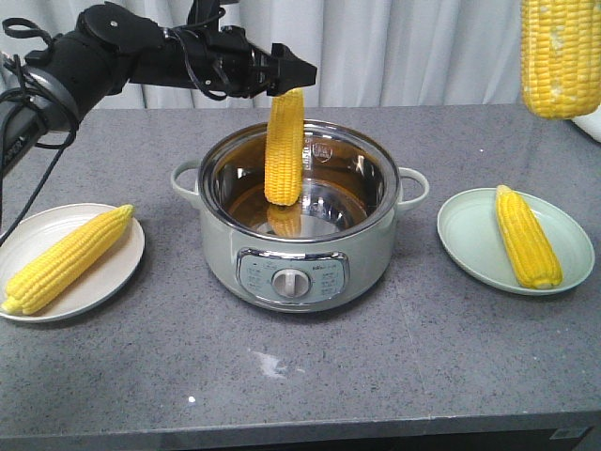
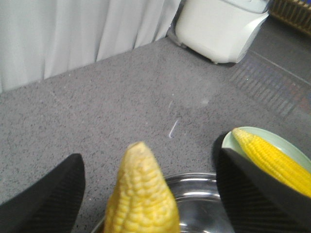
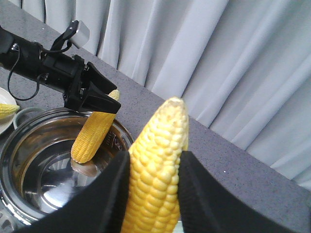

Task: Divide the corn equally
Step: 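Move the left gripper to the last cob in the pot and grasp it, then lift the last cob out of the pot with the left gripper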

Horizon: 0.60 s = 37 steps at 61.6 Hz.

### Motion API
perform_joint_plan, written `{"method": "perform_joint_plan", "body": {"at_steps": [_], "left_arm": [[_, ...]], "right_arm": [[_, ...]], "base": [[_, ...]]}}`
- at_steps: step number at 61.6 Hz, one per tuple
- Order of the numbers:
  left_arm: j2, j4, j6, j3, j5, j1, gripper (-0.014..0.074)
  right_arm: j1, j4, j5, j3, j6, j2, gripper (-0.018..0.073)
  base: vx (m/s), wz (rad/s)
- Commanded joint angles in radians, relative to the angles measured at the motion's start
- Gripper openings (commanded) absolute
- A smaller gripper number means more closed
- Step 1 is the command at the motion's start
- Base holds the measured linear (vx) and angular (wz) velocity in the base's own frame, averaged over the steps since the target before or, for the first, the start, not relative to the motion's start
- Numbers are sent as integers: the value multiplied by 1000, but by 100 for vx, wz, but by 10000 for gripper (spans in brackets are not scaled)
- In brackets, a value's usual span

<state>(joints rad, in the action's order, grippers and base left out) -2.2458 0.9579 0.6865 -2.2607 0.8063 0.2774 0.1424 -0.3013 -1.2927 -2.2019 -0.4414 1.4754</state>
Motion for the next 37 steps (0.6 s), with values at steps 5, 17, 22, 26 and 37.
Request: {"method": "perform_joint_plan", "body": {"at_steps": [5,17,22,26,37], "left_arm": [[41,43,-16,-30,-5,6,545],[38,44,-16,-30,14,6,542],[38,43,-16,-30,22,6,519],[38,42,-16,-30,25,6,483],[38,42,-16,-30,25,6,313]], "right_arm": [[-5,-6,37,-17,-2,-27,-4],[-5,-4,37,-17,-2,-27,-4],[-5,-4,37,-17,-2,-27,-4],[-5,-4,37,-17,-2,-27,-4],[-5,-4,37,-17,-2,-27,-4]], "base": [[0,0],[0,0],[0,0],[0,0],[0,0]]}}
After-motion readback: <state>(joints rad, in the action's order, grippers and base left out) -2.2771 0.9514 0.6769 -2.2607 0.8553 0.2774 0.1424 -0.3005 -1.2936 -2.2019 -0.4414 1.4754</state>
